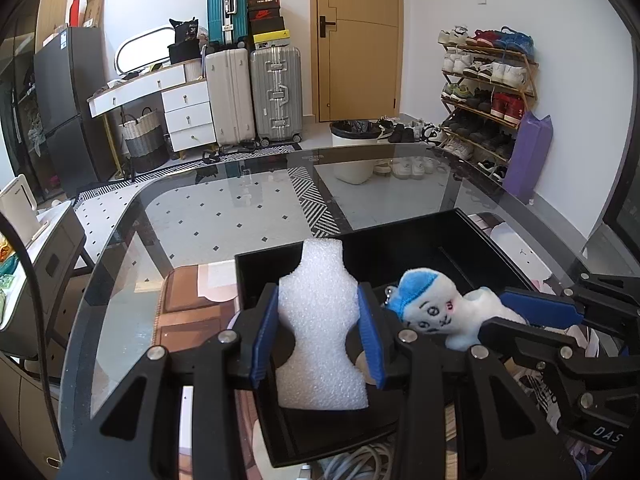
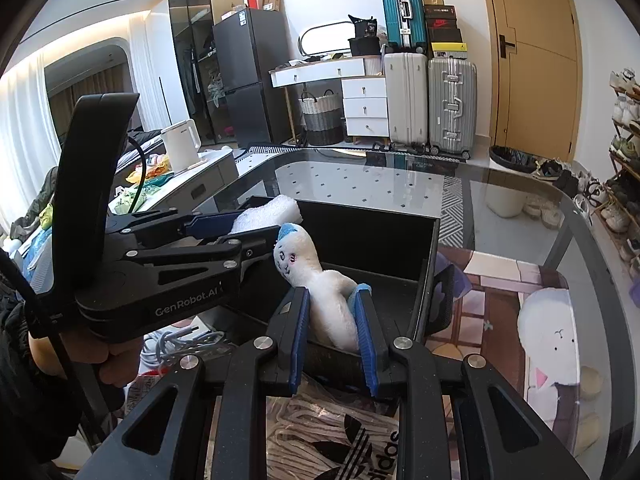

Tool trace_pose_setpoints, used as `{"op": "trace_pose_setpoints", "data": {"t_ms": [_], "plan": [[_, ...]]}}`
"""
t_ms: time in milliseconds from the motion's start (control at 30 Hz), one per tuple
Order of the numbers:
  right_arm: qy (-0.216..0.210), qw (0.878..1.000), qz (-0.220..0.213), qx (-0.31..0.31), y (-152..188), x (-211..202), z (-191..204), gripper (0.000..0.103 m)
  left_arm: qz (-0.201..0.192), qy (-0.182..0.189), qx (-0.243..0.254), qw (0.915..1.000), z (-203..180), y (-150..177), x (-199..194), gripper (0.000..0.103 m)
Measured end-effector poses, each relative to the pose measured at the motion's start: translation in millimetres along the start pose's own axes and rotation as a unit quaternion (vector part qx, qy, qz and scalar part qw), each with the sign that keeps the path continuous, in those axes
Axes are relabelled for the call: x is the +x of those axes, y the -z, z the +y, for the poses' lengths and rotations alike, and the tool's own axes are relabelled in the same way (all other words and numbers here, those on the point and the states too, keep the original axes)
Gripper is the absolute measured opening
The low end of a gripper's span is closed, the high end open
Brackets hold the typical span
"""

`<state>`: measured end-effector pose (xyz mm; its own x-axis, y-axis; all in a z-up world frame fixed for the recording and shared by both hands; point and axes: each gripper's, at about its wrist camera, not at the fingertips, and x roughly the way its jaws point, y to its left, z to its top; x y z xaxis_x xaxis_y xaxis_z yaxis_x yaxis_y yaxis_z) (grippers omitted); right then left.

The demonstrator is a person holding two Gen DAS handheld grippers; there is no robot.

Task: Organize soft objects
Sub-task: 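Open both grippers to drop the foam and plush into the black box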

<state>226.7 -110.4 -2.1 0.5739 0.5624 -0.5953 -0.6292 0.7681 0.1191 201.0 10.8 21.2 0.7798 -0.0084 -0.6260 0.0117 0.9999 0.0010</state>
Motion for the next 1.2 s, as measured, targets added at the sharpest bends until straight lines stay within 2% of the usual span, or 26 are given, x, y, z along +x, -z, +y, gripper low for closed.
{"op": "trace_pose_setpoints", "data": {"t_ms": [133, 267, 333, 467, 500, 567, 633, 700, 733, 767, 967, 1200], "plan": [[0.012, 1.0, -0.003, -0.009, -1, 1, 1, 0.023, 0.003, 0.003, 0.002, 1.0, -1, 0, -1, 0.037], [0.035, 0.999, -0.016, -0.01, -1, -3, -2, 0.029, 0.007, 0.006, 0.002, 1.0, -2, -1, -2, 0.038], [0.039, 0.999, -0.024, -0.007, -4, -9, -5, 0.036, 0.011, 0.009, 0.001, 0.9999, -2, -2, -3, 0.04], [0.051, 0.998, -0.04, -0.008, -7, -22, -12, 0.055, 0.01, 0.018, -0.003, 0.9998, -3, -2, -8, 0.06], [0.051, 0.998, -0.04, -0.011, -7, -25, -13, 0.068, 0.008, 0.02, -0.001, 0.9998, -4, -2, -10, 0.061], [0.053, 0.998, -0.044, -0.012, -6, -30, -15, 0.083, 0.006, 0.012, 0.005, 0.9999, -7, -1, -14, 0.062], [0.054, 0.997, -0.051, -0.01, -3, -36, -15, 0.089, 0.004, 0.012, 0.006, 0.9999, -8, 0, -18, 0.064], [0.055, 0.997, -0.05, -0.009, 1, -42, -15, 0.099, 0.002, 0.012, 0.002, 0.9999, -7, 0, -23, 0.082], [0.058, 0.997, -0.051, -0.008, 3, -44, -15, 0.101, -0.005, 0.01, -0.003, 0.9999, -6, 1, -26, 0.093], [0.063, 0.997, -0.054, -0.006, 5, -46, -15, 0.102, -0.014, 0.011, -0.008, 0.9998, -4, 2, -31, 0.095], [0.06, 0.997, -0.054, 0.004, 10, -53, -15, 0.102, -0.013, 0.013, -0.016, 0.9997, 2, 5, -43, 0.097], [0.047, 0.997, -0.054, 0.012, 18, -57, -9, 0.102, -0.012, -0.003, -0.014, 0.9998, 1, 12, -56, 0.103]]}}
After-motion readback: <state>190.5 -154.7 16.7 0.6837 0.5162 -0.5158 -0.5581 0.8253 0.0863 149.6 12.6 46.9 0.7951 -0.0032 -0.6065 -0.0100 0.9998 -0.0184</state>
